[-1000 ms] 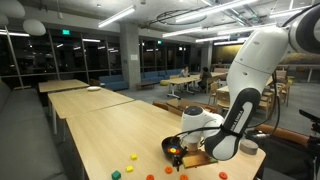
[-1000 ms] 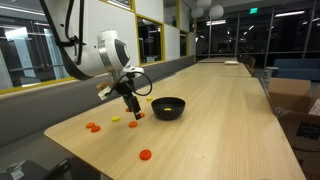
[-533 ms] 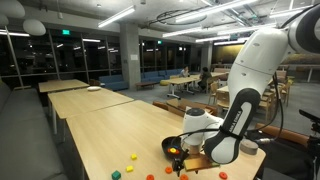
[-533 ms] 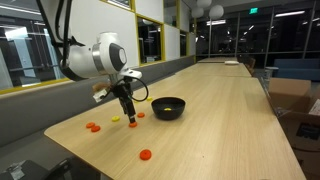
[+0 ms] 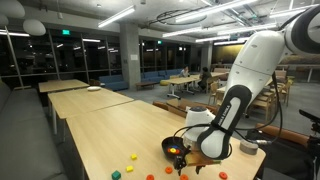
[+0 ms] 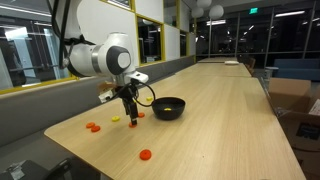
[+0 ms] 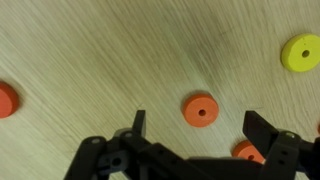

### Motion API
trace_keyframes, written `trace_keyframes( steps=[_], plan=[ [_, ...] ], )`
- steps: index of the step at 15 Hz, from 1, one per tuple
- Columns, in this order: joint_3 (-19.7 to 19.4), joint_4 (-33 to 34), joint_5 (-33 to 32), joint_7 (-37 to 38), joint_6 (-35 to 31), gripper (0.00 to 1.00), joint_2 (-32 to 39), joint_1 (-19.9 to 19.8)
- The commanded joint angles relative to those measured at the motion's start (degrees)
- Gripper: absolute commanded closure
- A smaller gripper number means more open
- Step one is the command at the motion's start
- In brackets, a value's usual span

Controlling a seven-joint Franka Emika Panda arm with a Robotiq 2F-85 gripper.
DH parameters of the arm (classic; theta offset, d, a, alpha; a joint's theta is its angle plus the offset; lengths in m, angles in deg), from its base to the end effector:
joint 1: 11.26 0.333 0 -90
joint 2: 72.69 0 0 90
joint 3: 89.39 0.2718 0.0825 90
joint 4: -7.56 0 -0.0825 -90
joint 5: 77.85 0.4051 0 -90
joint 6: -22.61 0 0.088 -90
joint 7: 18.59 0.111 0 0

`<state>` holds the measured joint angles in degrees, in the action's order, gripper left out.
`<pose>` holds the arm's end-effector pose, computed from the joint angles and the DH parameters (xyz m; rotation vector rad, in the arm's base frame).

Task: Put some of the discs on the table in the bowl

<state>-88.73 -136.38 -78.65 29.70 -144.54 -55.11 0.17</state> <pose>0.4552 0.0989 0.1073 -2.9428 0.9411 -0.1316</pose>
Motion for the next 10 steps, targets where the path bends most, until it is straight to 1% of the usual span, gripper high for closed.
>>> trace_keyframes(
  steps=[1, 4, 10],
  plan=[
    [1.65, 1.89, 5.23, -6.25, 1.43, 0.00, 0.74, -2.17],
    [0.34, 3.11, 5.94, -7.66, 2.21, 0.00, 1.67, -1.19],
    [-1.98, 6.03, 3.90, -6.87, 5.24, 0.00, 3.90, 1.19]
  ],
)
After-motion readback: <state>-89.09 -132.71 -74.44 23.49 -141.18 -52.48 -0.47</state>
